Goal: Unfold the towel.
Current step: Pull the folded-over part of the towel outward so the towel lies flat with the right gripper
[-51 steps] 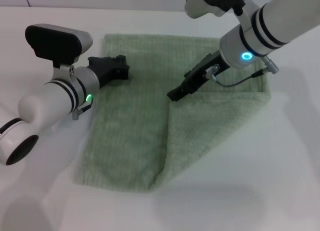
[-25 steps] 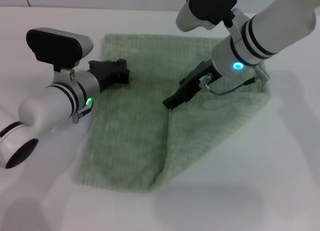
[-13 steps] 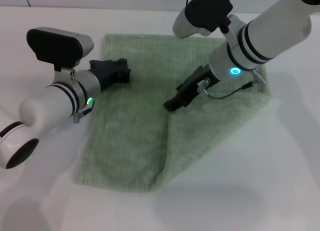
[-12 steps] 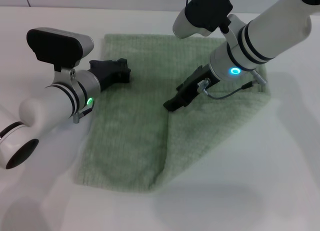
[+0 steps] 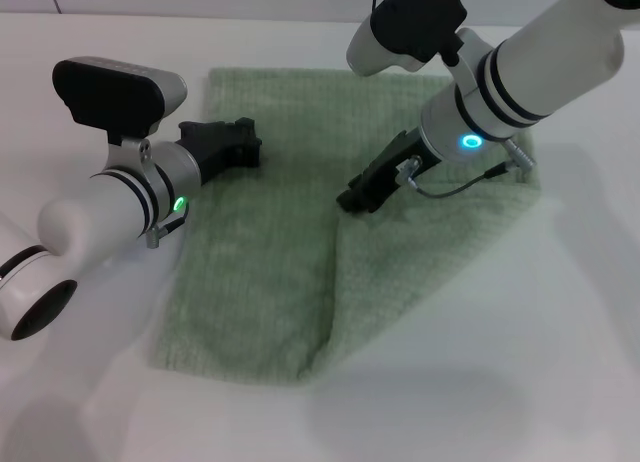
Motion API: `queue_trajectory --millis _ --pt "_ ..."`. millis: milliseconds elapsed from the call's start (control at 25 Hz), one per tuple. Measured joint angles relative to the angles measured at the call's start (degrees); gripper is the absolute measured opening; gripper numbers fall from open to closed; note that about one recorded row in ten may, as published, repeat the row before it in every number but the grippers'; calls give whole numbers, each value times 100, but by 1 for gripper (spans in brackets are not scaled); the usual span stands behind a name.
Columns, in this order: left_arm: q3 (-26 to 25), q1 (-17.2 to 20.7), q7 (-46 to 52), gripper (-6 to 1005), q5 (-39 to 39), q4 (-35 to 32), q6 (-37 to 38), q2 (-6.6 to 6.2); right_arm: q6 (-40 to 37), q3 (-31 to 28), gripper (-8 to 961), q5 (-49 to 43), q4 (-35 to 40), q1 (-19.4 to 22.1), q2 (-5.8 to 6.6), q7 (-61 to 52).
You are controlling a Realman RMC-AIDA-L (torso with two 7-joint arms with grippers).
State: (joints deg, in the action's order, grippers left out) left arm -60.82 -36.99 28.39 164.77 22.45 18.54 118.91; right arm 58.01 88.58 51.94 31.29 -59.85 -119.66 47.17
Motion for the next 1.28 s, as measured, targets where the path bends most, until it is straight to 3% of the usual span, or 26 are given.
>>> queue_trajectory --millis 160,440,800,1080,1280 --pt "0 8 0 -1 -2 -1 0 -5 35 0 104 -29 87 6 20 -2" --pt "0 8 -1 -1 -4 -4 -5 -11 238 0 51 -131 410 114 37 -60" --pt "0 8 -1 -2 -10 -4 -9 -18 1343 -51 22 -549 2097 785 55 -391" --pt "0 57 -1 -1 -2 27 -6 -24 2673 -98 21 -947 3978 1466 66 -647" --pt "0 72 -1 0 3 54 -12 -27 3280 -142 21 -1137 4660 1705 56 -673"
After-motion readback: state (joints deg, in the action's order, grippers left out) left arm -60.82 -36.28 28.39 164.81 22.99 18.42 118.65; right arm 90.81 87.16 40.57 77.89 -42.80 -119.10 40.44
